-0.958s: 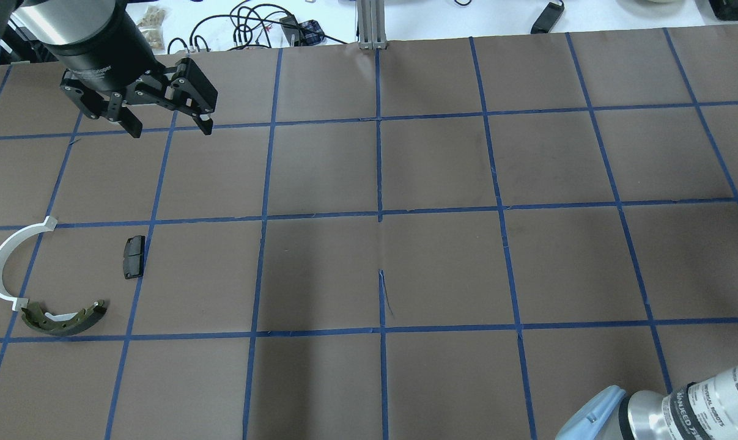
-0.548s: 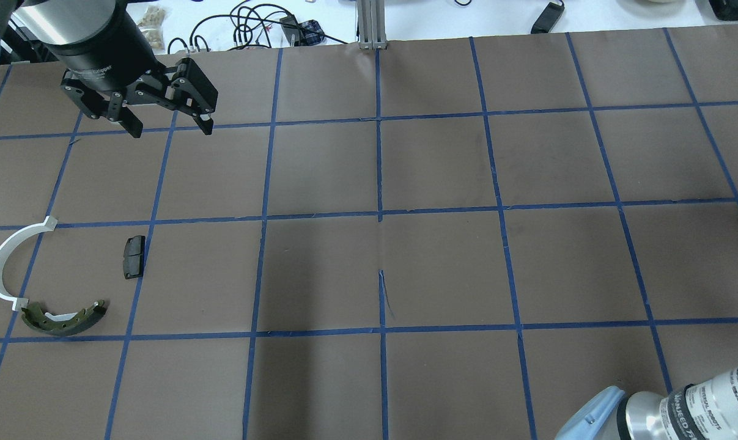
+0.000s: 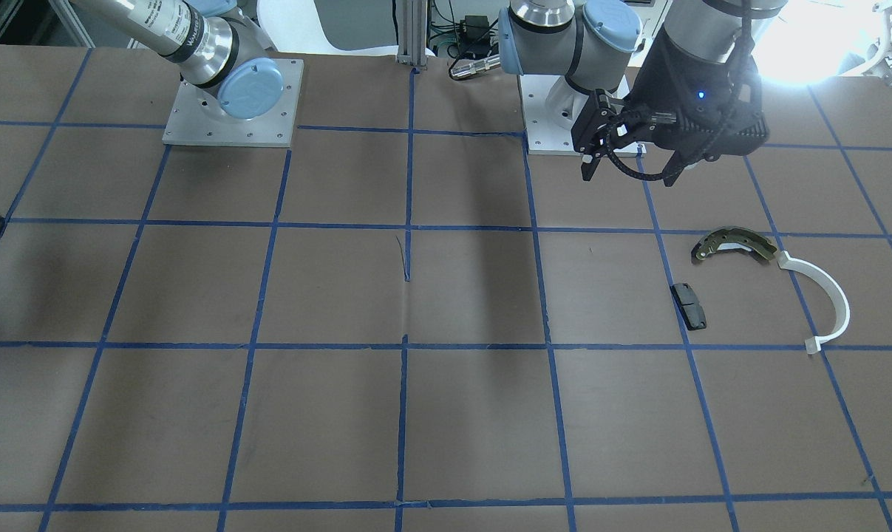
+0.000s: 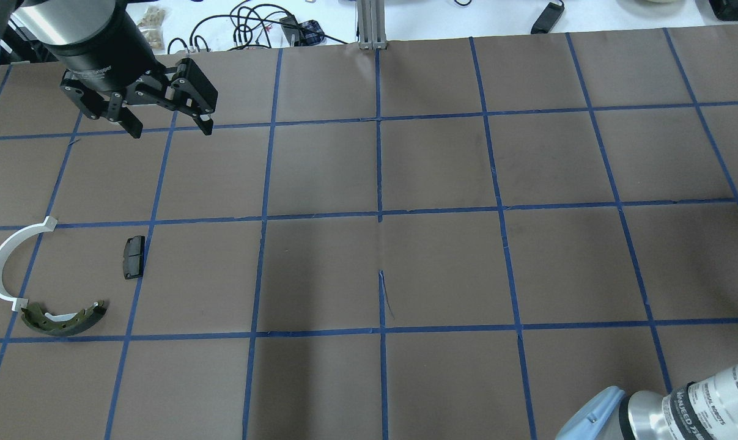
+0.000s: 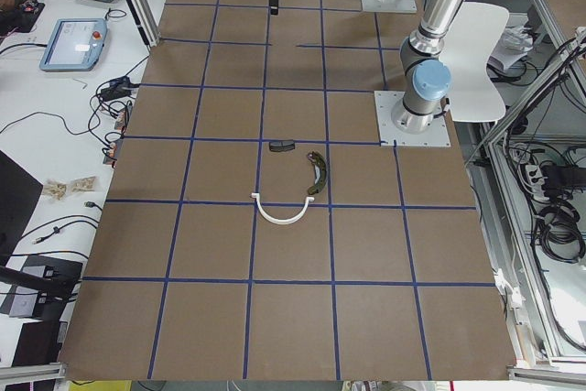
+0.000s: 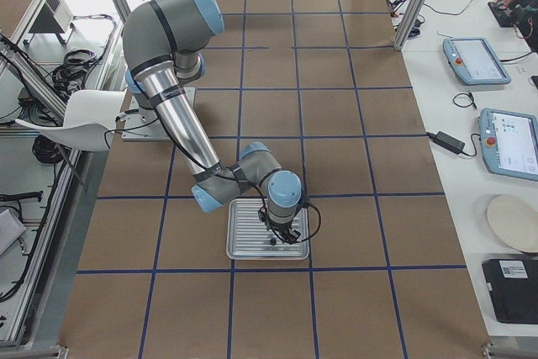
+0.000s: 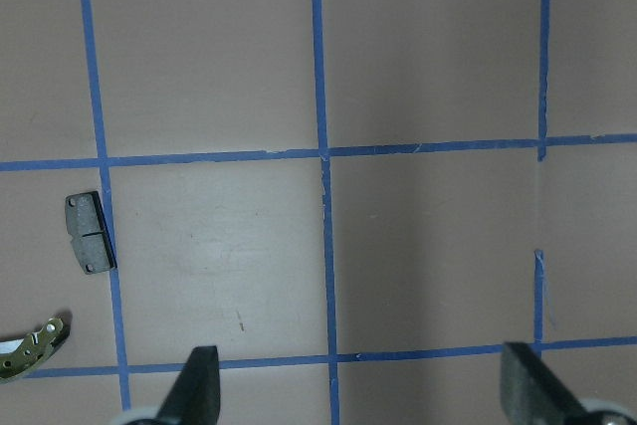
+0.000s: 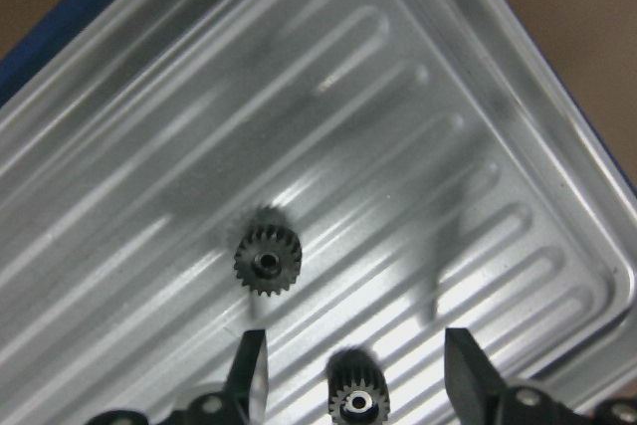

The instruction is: Place bearing gear from tray to pile

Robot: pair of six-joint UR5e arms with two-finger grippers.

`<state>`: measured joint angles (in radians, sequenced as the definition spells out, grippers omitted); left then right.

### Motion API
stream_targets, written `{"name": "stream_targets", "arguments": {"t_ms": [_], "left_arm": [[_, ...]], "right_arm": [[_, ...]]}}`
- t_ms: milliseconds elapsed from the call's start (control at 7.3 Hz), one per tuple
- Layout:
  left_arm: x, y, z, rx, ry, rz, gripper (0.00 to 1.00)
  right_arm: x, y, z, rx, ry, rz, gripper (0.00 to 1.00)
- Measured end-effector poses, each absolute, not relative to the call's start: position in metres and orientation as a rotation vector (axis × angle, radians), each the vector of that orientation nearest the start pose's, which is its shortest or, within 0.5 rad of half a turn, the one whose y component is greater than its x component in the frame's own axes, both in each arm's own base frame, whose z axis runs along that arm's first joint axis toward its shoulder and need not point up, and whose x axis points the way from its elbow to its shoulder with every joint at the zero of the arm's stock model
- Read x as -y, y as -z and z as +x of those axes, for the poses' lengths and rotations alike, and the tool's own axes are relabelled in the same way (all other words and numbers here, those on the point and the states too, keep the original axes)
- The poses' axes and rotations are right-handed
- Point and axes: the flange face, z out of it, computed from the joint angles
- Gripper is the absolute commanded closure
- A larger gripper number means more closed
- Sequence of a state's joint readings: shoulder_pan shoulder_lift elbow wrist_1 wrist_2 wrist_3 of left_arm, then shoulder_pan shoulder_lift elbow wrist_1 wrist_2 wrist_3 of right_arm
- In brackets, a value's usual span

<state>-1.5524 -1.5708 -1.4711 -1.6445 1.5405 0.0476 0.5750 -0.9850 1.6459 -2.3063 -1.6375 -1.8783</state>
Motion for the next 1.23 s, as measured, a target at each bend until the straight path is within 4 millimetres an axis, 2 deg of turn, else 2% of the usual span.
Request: {"name": "stream_targets", "arguments": {"t_ms": [137, 274, 548, 685, 958, 1095, 1232], "left_arm": [[0.495, -0.53, -0.127, -3.171, 0.043, 0.047, 0.0], [0.495, -0.53, -0.127, -3.171, 0.043, 0.047, 0.0], [0.495, -0.53, -0.127, -3.171, 0.043, 0.047, 0.0], [0.495, -0.53, -0.127, -3.171, 0.043, 0.047, 0.0], [0.495, -0.53, -0.127, -3.171, 0.043, 0.047, 0.0], [0.495, -0.53, -0.127, -3.171, 0.043, 0.047, 0.0], [0.495, -0.53, -0.127, -3.171, 0.043, 0.047, 0.0]], "right_arm": [[0.46, -0.179, -0.48, -2.917, -0.088, -1.383, 0.4], [0.459, -0.177, -0.482, -2.919, -0.087, -1.383, 0.66], [0.457, -0.177, -0.485, -2.924, -0.089, -1.379, 0.9], [0.456, -0.178, -0.485, -2.926, -0.09, -1.376, 0.95], [0.455, -0.182, -0.484, -2.935, -0.097, -1.361, 0.97], [0.454, -0.196, -0.48, -2.961, -0.097, -1.307, 0.96], [0.457, -0.221, -0.464, -2.996, -0.091, -1.176, 0.95]]}}
